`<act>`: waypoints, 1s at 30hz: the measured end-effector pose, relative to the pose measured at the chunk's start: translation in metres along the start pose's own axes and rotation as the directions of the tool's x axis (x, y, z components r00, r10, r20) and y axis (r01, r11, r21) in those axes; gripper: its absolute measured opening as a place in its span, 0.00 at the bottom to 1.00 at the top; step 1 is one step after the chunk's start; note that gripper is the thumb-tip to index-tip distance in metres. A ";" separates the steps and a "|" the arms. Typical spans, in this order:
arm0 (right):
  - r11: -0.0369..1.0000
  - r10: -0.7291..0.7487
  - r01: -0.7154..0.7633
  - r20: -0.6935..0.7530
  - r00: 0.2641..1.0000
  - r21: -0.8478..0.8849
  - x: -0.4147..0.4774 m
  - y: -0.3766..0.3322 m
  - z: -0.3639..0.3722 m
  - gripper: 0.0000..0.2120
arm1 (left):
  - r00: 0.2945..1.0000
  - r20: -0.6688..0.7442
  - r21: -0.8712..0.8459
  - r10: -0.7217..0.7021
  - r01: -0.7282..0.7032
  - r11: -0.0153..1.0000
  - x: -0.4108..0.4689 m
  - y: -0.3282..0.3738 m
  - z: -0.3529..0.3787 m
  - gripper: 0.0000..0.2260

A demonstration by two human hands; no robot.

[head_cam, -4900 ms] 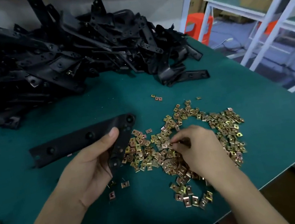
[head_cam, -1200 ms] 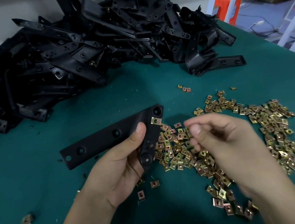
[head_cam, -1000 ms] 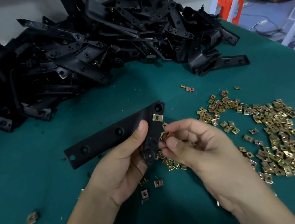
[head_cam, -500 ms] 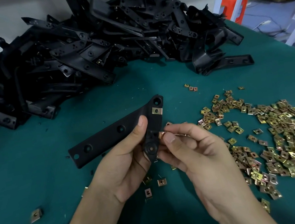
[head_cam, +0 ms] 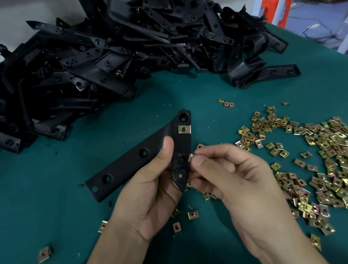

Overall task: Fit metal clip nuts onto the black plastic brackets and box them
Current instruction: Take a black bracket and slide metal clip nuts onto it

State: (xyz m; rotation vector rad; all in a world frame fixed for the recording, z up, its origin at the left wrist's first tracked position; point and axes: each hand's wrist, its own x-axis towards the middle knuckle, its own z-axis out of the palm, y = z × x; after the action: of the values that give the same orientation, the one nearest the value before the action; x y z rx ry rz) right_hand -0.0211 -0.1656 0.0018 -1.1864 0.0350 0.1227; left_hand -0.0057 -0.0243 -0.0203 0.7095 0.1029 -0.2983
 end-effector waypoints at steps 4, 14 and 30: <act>0.998 0.021 -0.023 0.023 0.999 0.065 -0.001 -0.001 0.002 0.07 | 0.999 -0.034 -0.011 -0.008 0.008 1.000 0.001 -0.001 -0.001 0.25; 0.998 0.013 -0.015 0.046 0.999 0.055 -0.003 -0.002 0.003 0.08 | 0.997 0.061 -0.009 -0.041 0.042 0.999 0.001 -0.002 -0.003 0.22; 0.995 0.096 -0.095 0.167 0.981 -0.013 0.007 -0.007 -0.010 0.13 | 0.995 0.056 0.023 -0.082 0.081 0.996 -0.002 -0.007 0.003 0.25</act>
State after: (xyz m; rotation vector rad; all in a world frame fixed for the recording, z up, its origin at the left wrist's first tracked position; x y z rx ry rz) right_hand -0.0128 -0.1768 0.0036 -1.1760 -0.0566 0.3071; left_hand -0.0095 -0.0308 -0.0222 0.7180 0.0743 -0.3978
